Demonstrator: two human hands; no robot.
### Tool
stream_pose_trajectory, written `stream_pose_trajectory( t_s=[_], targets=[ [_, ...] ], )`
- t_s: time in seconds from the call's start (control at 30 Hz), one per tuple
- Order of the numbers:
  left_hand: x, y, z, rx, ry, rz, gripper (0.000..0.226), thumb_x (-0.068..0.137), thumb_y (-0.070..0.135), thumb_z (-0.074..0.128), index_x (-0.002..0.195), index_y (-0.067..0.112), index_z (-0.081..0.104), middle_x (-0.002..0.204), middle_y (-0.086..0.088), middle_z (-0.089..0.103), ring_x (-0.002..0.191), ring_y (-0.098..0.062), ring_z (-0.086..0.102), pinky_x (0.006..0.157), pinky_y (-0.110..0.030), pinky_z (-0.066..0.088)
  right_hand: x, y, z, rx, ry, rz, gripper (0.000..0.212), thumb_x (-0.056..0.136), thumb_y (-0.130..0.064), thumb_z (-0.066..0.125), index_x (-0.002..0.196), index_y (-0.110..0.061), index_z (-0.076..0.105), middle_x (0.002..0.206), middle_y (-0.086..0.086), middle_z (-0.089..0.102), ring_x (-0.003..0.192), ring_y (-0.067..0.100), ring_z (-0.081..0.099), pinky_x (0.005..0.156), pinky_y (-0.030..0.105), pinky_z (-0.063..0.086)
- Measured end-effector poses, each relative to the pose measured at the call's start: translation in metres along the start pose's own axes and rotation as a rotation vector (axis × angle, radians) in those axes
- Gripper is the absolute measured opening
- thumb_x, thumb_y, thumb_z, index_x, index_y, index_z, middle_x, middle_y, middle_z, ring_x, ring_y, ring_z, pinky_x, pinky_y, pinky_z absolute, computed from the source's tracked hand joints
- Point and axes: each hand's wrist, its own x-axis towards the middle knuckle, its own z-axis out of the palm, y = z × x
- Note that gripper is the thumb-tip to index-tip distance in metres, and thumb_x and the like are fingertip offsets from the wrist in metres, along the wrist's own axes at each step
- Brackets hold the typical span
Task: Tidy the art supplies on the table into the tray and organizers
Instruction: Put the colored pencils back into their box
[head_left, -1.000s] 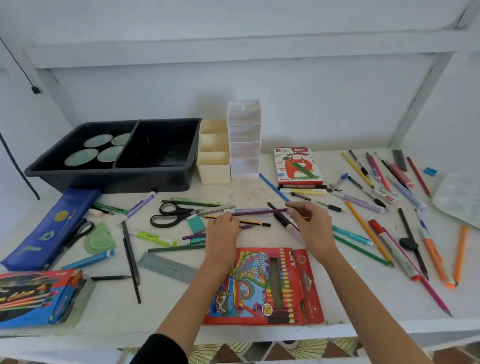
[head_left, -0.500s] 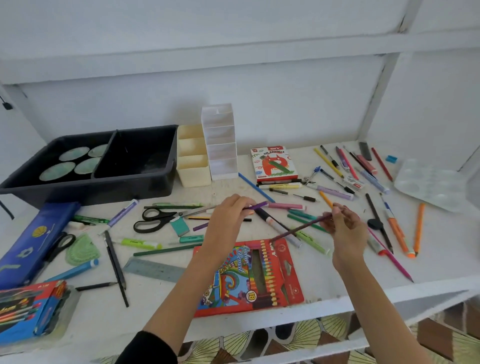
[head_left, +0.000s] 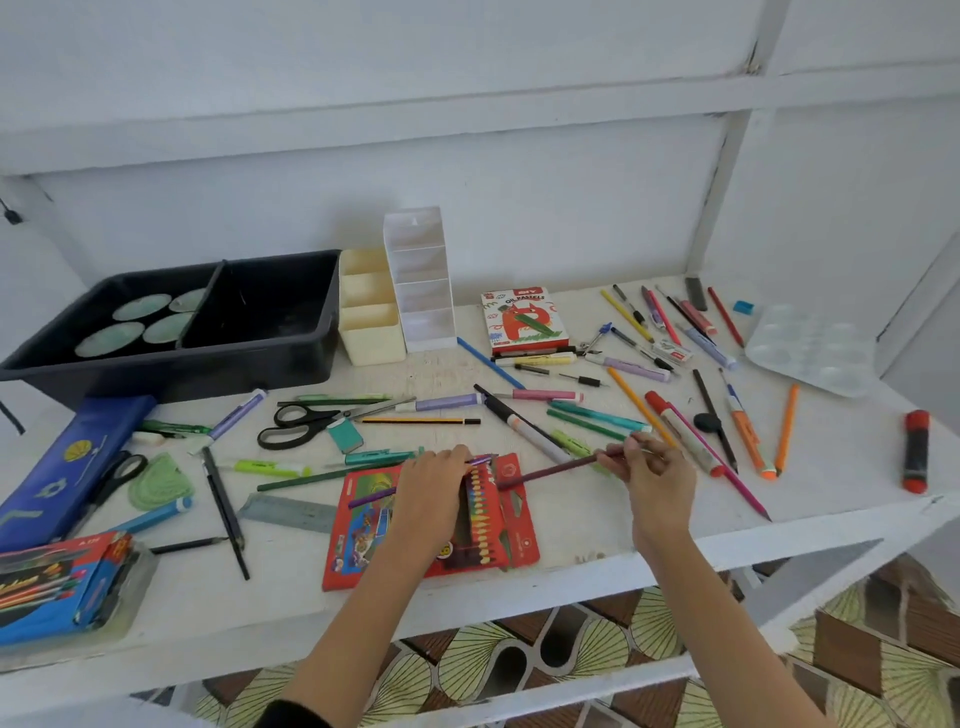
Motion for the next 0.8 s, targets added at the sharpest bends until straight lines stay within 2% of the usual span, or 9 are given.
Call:
stream_pose_trajectory(
  t_s=[0.13, 0.27, 0.33, 0.5, 0.6, 0.67, 0.73, 0.8],
  targets=[
    [-0.008, -0.009, 0.008, -0.107, 0.033, -0.032, 0.022, 0.1, 0.028, 0.037, 0.117, 0.024, 0.051, 0.116, 0.009, 0.06, 0.11, -0.014, 0.052, 0.089, -0.03, 0.026, -0.003, 0.002, -0.005, -0.003, -0.02, 0.021, 0.017, 0.094, -0.001, 0.051, 0.11, 0.004, 0.055, 0.094, 0.02, 0.065, 0.065, 0.016, 0.071, 0.067, 0.022, 0.058],
    [-0.014, -0.011, 0.006, -0.124, 0.023, -0.064, 0.024, 0.099, 0.024, 0.037, 0.12, 0.02, 0.049, 0.119, 0.003, 0.058, 0.119, -0.016, 0.049, 0.111, -0.039, 0.018, -0.004, 0.003, -0.007, -0.001, 0.025, 0.023, 0.016, 0.095, -0.003, 0.049, 0.11, 0.001, 0.055, 0.095, 0.018, 0.065, 0.066, 0.015, 0.071, 0.066, 0.02, 0.058],
    [-0.017, -0.011, 0.005, -0.13, 0.038, -0.081, 0.025, 0.099, 0.023, 0.038, 0.122, 0.019, 0.047, 0.118, 0.002, 0.058, 0.119, -0.017, 0.049, 0.112, -0.039, 0.017, -0.008, 0.005, -0.001, 0.002, 0.008, 0.023, 0.013, 0.095, -0.002, 0.049, 0.107, 0.0, 0.055, 0.092, 0.016, 0.065, 0.065, 0.016, 0.071, 0.068, 0.021, 0.058],
    [-0.023, -0.012, 0.011, -0.196, 0.11, -0.047, 0.024, 0.099, 0.019, 0.037, 0.119, 0.015, 0.051, 0.116, -0.002, 0.06, 0.115, -0.021, 0.053, 0.105, -0.037, 0.026, -0.023, 0.021, 0.018, -0.073, -0.078, 0.051, 0.009, 0.093, -0.002, 0.053, 0.101, -0.002, 0.056, 0.092, 0.015, 0.069, 0.071, 0.019, 0.072, 0.079, 0.03, 0.057],
    [-0.023, -0.013, 0.011, -0.196, 0.099, -0.049, 0.027, 0.1, 0.023, 0.035, 0.123, 0.017, 0.048, 0.122, -0.001, 0.058, 0.119, -0.018, 0.049, 0.108, -0.035, 0.024, -0.031, 0.033, 0.03, -0.412, -0.12, -0.117, 0.007, 0.086, -0.009, 0.066, 0.092, -0.006, 0.067, 0.085, 0.008, 0.069, 0.064, 0.005, 0.067, 0.072, 0.018, 0.054],
    [-0.022, -0.014, 0.011, -0.185, 0.076, -0.037, 0.029, 0.1, 0.027, 0.033, 0.126, 0.019, 0.044, 0.126, 0.002, 0.054, 0.122, -0.015, 0.045, 0.107, -0.031, 0.022, -0.034, 0.04, 0.037, -0.711, -0.179, -0.311, 0.007, 0.081, -0.015, 0.072, 0.084, -0.01, 0.071, 0.087, 0.003, 0.064, 0.076, 0.006, 0.058, 0.068, 0.011, 0.042],
    [-0.022, -0.014, 0.012, -0.2, 0.085, -0.019, 0.029, 0.1, 0.027, 0.033, 0.125, 0.02, 0.046, 0.126, 0.003, 0.053, 0.122, -0.015, 0.045, 0.104, -0.029, 0.021, -0.034, 0.044, 0.046, -0.91, -0.248, -0.398, 0.007, 0.081, -0.022, 0.071, 0.083, -0.015, 0.072, 0.092, -0.001, 0.056, 0.091, 0.007, 0.045, 0.066, 0.013, 0.033],
    [-0.024, -0.013, 0.013, -0.218, 0.106, -0.007, 0.027, 0.1, 0.026, 0.034, 0.122, 0.019, 0.048, 0.125, 0.002, 0.054, 0.119, -0.015, 0.046, 0.102, -0.029, 0.022, -0.033, 0.045, 0.058, -1.04, -0.292, -0.42, 0.011, 0.085, -0.024, 0.067, 0.088, -0.015, 0.072, 0.094, -0.002, 0.054, 0.098, 0.007, 0.039, 0.068, 0.017, 0.033]
  ],
)
